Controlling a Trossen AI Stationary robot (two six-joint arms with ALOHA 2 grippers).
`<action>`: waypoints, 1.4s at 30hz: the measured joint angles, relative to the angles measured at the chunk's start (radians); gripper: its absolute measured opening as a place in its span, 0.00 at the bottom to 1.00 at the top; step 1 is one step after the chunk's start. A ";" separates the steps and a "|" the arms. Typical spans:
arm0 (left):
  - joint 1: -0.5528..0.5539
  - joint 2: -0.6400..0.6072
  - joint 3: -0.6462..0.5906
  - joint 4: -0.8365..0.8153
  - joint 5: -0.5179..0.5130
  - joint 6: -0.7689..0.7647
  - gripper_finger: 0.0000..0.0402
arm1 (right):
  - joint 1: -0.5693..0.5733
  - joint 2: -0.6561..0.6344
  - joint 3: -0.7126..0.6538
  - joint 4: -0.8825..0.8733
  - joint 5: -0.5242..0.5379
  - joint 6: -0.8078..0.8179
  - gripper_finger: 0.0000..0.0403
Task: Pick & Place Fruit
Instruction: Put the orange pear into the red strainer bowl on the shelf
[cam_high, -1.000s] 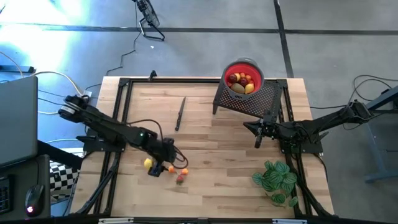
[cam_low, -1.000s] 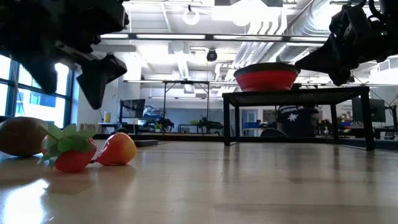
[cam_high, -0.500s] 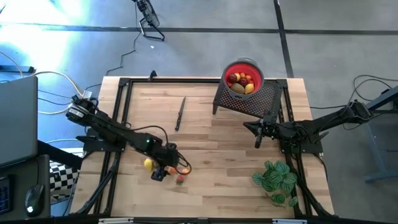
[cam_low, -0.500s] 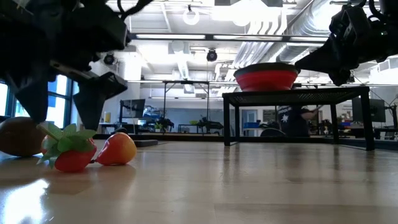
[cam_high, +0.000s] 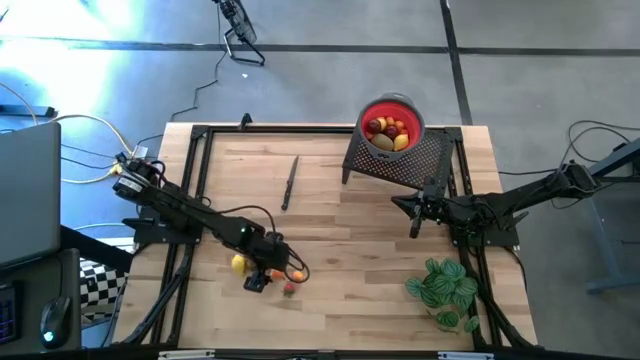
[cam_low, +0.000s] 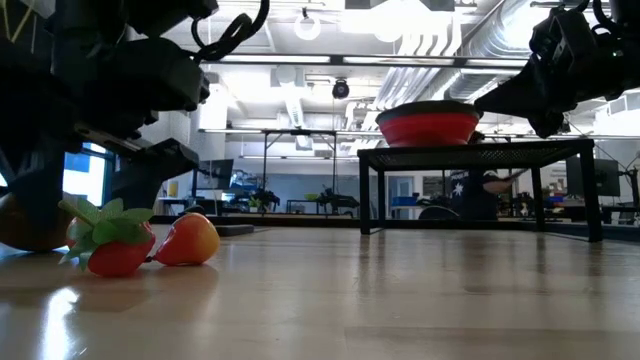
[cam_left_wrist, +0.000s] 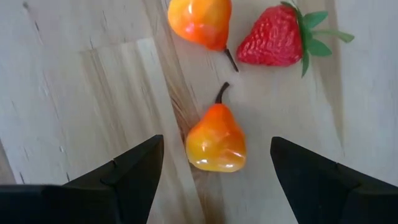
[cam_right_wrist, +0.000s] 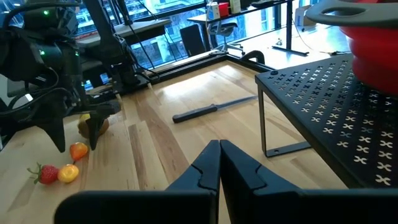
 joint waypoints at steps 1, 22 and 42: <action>0.000 0.000 0.000 0.000 0.000 0.000 0.72 | 0.000 0.000 0.000 0.000 0.000 0.000 0.01; 0.000 0.000 0.000 0.012 0.005 0.002 0.72 | 0.000 0.000 0.000 0.000 0.000 0.000 0.01; 0.000 0.000 0.000 0.017 0.006 -0.020 0.72 | 0.000 0.000 0.000 0.000 0.000 -0.003 0.01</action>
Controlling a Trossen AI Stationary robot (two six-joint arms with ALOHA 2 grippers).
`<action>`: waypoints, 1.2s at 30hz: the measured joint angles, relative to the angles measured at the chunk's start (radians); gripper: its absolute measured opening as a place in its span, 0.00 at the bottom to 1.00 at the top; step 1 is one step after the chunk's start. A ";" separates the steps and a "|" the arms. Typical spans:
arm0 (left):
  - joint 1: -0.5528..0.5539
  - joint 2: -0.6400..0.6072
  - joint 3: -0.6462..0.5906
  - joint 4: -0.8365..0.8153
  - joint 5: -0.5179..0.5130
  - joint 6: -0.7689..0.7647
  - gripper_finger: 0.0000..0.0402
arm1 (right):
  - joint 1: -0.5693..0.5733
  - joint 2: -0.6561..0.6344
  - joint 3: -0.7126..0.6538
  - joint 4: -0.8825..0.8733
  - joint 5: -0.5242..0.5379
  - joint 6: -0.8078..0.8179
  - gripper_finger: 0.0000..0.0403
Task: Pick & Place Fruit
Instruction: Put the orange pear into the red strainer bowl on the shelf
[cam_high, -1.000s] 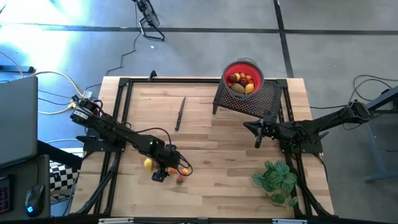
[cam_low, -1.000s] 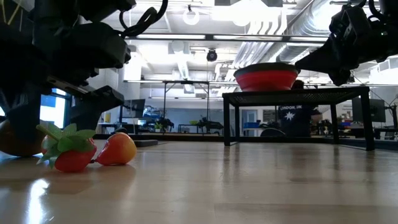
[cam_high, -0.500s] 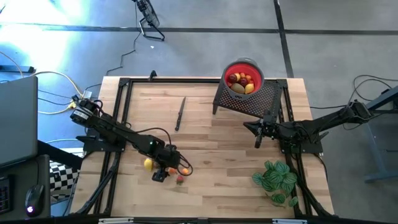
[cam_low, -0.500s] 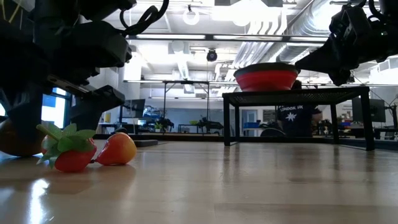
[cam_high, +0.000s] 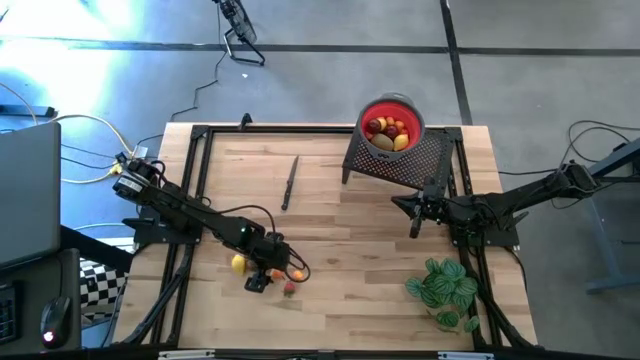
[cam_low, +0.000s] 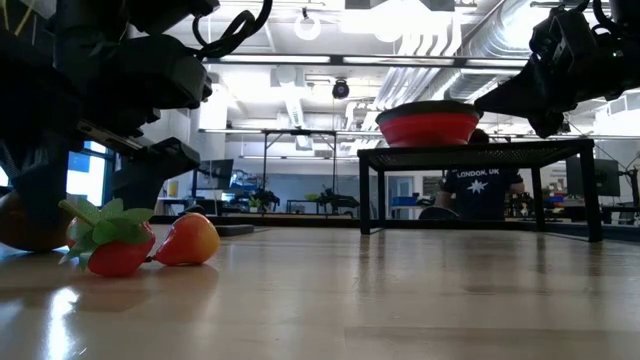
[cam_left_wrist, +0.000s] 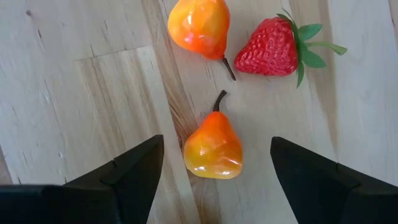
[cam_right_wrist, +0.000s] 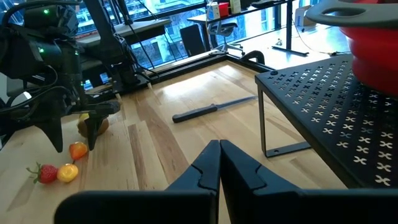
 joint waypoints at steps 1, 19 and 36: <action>0.000 0.000 0.000 0.000 0.000 0.000 0.72 | 0.000 0.000 0.000 0.000 0.000 0.000 0.01; 0.000 0.000 0.000 -0.001 0.000 0.000 0.59 | 0.000 0.000 0.000 0.000 0.000 0.000 0.01; 0.000 0.000 0.000 -0.001 0.001 0.000 0.48 | 0.000 0.000 0.000 0.000 0.000 0.000 0.01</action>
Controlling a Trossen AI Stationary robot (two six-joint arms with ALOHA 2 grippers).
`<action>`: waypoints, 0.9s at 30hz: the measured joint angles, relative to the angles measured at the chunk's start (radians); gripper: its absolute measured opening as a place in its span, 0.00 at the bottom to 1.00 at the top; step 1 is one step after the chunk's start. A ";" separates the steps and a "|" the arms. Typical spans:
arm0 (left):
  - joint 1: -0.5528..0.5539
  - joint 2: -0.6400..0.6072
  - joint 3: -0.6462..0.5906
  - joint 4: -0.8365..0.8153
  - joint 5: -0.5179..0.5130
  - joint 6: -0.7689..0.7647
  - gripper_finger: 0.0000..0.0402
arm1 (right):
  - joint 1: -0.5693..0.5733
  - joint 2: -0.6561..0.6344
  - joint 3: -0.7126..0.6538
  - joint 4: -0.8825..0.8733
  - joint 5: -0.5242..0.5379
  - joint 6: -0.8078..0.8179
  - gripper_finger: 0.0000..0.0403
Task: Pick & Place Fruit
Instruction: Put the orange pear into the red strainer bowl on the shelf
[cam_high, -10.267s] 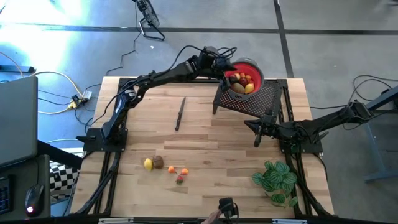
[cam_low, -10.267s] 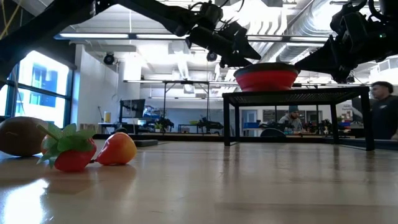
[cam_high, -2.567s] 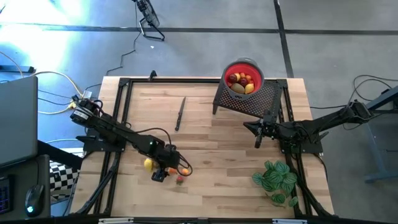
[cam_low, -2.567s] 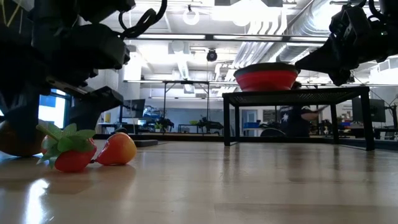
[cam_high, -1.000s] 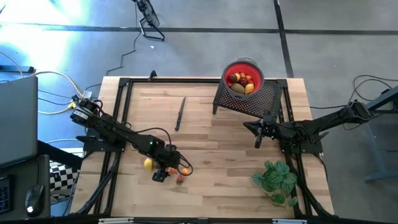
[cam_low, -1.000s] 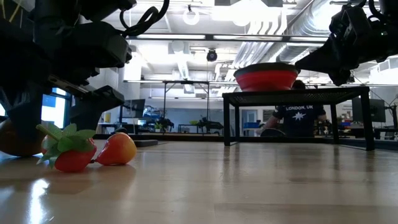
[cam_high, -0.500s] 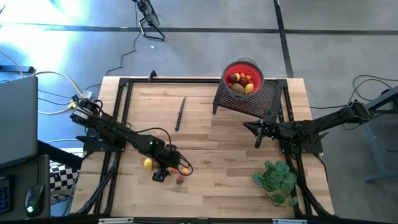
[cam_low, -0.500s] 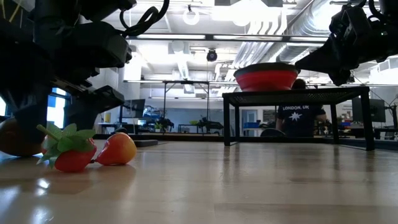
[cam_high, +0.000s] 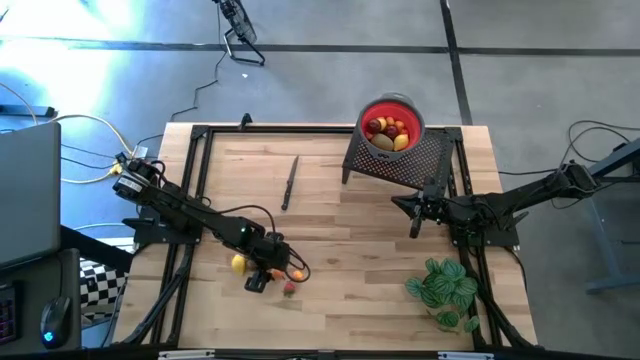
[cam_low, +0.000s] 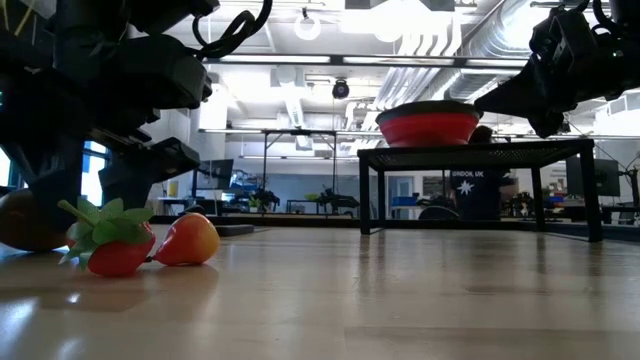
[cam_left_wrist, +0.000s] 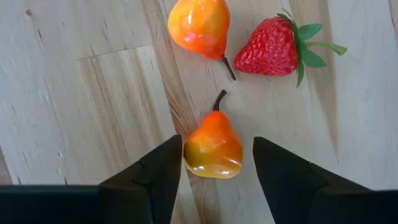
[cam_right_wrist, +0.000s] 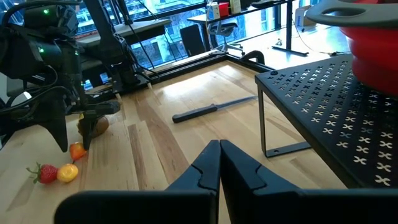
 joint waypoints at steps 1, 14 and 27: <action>0.000 0.000 0.000 0.000 0.000 0.000 0.47 | 0.000 0.000 0.000 0.000 0.000 0.000 0.01; 0.000 0.000 0.000 0.000 0.000 0.000 0.36 | 0.000 0.000 0.000 0.000 0.000 0.000 0.01; 0.000 -0.001 0.000 -0.001 0.017 0.000 0.34 | 0.000 0.000 0.000 0.000 0.000 0.000 0.01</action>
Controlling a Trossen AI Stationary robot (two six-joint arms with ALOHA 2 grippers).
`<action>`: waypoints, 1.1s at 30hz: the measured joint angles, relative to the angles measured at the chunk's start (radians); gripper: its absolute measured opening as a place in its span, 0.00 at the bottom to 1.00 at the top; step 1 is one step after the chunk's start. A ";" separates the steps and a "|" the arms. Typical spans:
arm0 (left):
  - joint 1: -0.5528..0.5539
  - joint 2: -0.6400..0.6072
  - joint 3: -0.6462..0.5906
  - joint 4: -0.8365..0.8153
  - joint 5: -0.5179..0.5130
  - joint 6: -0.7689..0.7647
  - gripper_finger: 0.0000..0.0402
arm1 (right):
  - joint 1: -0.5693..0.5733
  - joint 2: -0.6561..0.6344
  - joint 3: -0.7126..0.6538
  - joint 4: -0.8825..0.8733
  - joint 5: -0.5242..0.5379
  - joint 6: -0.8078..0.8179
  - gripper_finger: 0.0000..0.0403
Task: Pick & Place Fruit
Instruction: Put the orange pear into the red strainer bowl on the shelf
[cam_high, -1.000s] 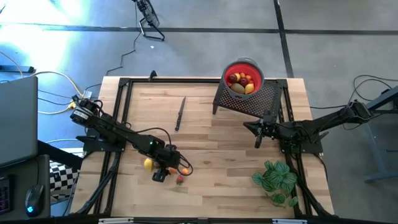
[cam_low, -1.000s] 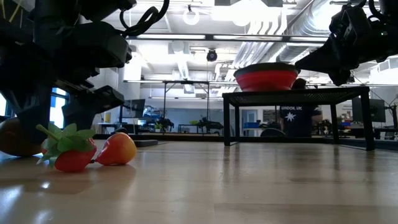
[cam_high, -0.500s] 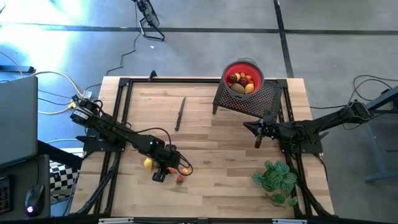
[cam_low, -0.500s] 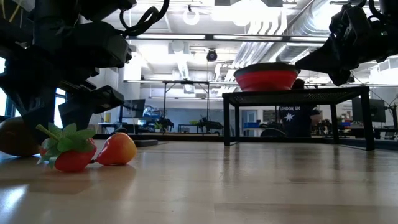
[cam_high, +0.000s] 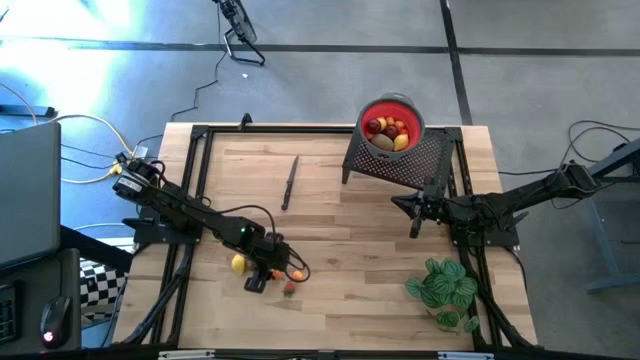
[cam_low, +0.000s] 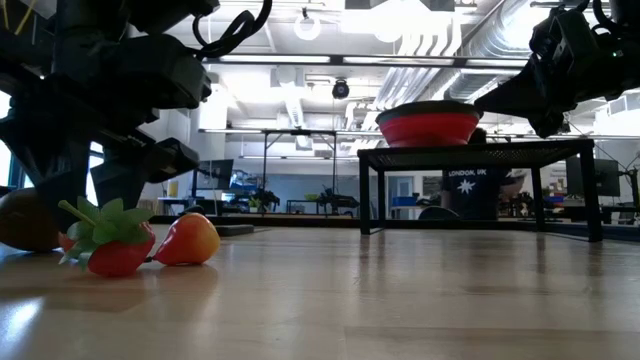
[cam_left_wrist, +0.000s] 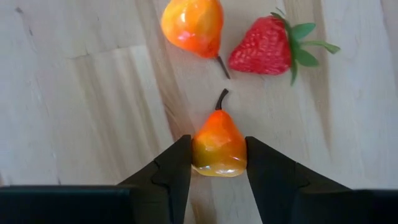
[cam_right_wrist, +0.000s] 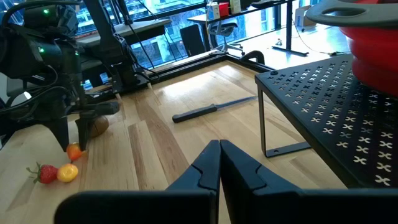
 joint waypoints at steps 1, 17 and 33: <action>0.000 0.000 0.000 0.000 0.005 0.000 0.34 | 0.000 0.000 0.000 0.000 0.000 0.000 0.01; 0.001 -0.001 0.002 0.001 -0.055 0.000 0.34 | 0.000 0.000 0.000 0.000 0.000 -0.008 0.01; 0.050 -0.020 0.164 -0.221 -0.186 0.059 0.34 | 0.000 0.000 0.000 -0.004 -0.001 -0.027 0.01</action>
